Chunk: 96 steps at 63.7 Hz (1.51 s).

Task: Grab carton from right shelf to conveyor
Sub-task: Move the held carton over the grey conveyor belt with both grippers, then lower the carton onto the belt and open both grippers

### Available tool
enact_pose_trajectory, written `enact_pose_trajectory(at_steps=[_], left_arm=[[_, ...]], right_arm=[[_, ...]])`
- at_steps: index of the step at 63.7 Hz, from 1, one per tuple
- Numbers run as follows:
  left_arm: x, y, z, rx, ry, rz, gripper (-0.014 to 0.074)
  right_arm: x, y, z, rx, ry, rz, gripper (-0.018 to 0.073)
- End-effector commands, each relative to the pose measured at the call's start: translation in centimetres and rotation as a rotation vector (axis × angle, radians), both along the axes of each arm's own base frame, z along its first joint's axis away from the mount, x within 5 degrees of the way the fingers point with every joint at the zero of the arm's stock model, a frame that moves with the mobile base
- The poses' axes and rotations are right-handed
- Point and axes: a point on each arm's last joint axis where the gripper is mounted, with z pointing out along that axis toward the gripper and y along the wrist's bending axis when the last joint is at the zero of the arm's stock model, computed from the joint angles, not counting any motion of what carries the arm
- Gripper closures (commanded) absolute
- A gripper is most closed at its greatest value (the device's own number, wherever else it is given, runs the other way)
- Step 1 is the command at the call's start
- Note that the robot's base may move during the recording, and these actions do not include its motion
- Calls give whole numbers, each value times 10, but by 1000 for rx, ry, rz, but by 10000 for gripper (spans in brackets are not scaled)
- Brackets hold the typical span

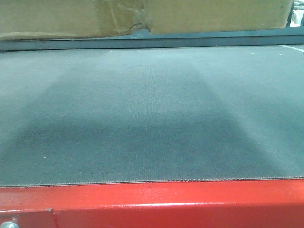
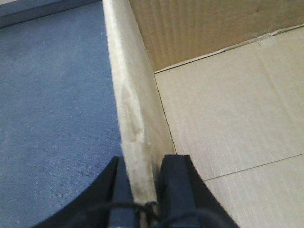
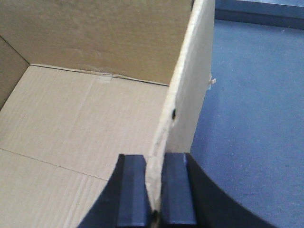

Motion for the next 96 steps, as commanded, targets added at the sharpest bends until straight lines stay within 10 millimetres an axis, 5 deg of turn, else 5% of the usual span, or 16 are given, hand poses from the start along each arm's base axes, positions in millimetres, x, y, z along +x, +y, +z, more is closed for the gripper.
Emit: enact_pose_trajectory(at_steps=[1,44,53,74,96], left_arm=[[-3,10,7,68,-42,42,613],[-2,5,8,27,-54,5,613],[14,2,-2,-60,-17,-15,613],[84,21,-43,-167,46,63,613],[144,5,-101,-132,120,44,613]], right_arm=[[-4,-4,9,9,-69,-7,627],[-5,-1,9,40,-50,13,627],[0,2,6,39,-38,14,627],[79,17,-47,-21,54,-55,627],[152,30,-118,-71,127,-101,627]])
